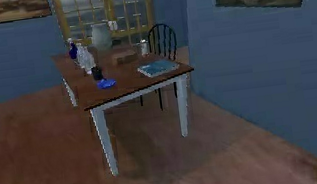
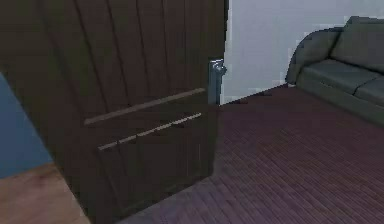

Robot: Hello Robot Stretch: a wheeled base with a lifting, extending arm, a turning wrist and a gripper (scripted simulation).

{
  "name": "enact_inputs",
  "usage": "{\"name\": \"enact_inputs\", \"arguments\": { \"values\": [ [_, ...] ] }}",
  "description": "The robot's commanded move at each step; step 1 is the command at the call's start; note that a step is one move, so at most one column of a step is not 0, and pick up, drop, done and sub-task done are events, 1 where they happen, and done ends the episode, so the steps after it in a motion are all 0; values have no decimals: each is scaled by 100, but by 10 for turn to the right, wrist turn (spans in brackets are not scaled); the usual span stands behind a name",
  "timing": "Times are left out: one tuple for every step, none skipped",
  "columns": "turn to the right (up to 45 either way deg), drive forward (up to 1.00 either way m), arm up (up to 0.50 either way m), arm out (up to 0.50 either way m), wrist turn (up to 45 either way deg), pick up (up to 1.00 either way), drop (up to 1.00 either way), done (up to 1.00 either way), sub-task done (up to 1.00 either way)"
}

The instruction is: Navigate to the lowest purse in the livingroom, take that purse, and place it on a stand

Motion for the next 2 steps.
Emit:
{"name": "enact_inputs", "arguments": {
  "values": [
    [450,0,0,0,0,0,0,0,0],
    [450,0,0,0,0,0,0,0,0]
  ]
}}
